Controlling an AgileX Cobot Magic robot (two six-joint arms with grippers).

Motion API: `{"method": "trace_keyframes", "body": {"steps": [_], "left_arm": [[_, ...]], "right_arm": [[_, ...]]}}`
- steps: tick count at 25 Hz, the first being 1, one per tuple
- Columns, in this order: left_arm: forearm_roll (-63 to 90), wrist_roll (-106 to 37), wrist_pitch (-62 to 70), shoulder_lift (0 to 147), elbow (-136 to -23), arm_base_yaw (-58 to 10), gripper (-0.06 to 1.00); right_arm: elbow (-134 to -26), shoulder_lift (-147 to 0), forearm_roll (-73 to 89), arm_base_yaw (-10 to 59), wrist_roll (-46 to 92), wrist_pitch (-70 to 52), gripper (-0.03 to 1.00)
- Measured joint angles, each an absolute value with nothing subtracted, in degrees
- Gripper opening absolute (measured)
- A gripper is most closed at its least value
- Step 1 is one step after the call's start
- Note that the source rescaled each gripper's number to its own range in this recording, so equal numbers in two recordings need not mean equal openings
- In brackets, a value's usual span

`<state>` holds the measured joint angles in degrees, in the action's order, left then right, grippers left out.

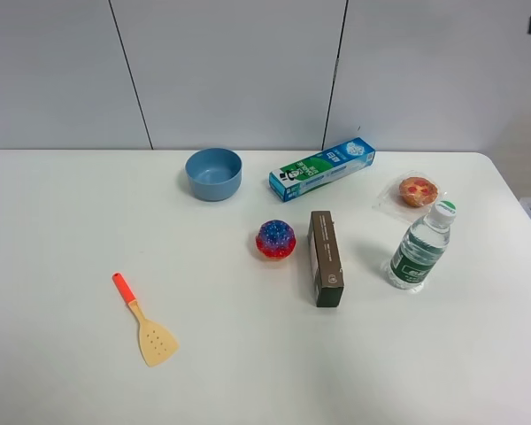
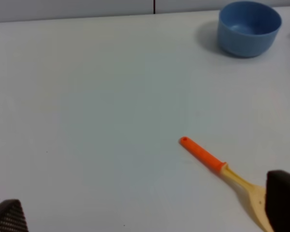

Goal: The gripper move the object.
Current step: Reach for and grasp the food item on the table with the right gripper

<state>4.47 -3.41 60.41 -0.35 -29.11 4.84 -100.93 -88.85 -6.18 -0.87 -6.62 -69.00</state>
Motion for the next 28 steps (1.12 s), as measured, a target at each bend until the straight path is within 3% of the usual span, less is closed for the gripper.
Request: {"method": "trace_keyframes", "body": {"steps": [14,28], "left_arm": [[4.47,-3.41,60.41,-0.35,-29.11,4.84,1.0],[4.47,-3.41,60.41,-0.35,-29.11,4.84,1.0]], "right_arm": [[-102.97,-118.07,-5.74,-0.87,-5.59,-63.82,1.0],[-103.02,-131.36,1.03,-0.87,-5.74,-52.59,1.0]]}}
